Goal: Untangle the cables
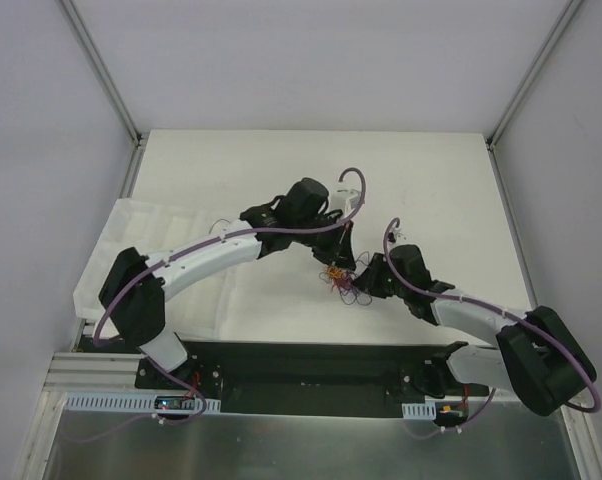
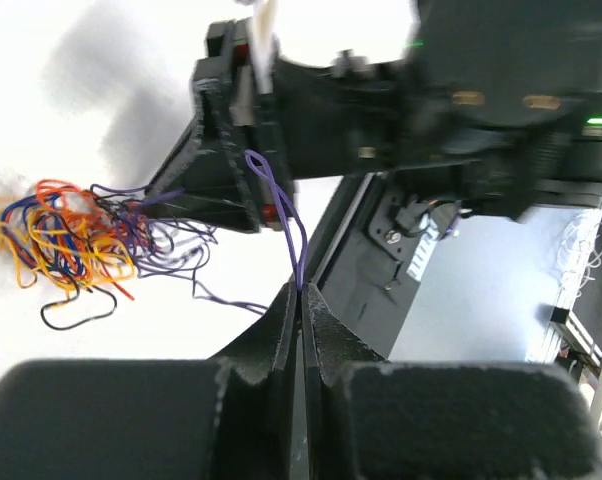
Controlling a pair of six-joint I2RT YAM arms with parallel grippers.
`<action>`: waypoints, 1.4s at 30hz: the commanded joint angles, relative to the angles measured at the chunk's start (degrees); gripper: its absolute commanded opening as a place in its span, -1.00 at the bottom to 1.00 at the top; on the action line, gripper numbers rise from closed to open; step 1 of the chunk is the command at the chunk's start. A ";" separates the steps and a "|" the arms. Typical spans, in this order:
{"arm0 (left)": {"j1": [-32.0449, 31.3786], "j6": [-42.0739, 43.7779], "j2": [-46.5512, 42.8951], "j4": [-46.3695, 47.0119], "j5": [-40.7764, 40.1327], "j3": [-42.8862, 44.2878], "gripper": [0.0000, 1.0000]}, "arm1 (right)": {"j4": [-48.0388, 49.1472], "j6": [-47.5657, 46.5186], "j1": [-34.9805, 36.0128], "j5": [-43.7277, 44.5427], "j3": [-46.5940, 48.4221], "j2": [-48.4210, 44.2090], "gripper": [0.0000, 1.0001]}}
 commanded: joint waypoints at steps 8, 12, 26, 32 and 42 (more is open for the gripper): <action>-0.74 6.67 -21.42 -4.43 -14.85 9.52 -1.00 | -16.38 -4.02 -11.15 16.13 1.12 -7.81 -0.71; -0.65 7.73 -26.01 -4.25 -19.88 9.00 -1.00 | -19.04 -5.96 -15.63 14.56 2.00 -11.77 -0.72; -0.65 1.84 -15.82 -4.08 -12.50 14.27 -1.00 | -1.05 -15.55 -2.75 -11.91 2.45 -28.55 0.85; -0.65 -0.26 -15.56 -4.08 -11.54 14.79 -1.00 | 5.21 -16.25 2.28 -8.56 8.85 -25.15 0.90; -0.65 -1.32 -11.60 -3.90 -5.65 27.35 -1.00 | 22.69 -8.79 6.86 -3.66 6.94 -9.07 0.26</action>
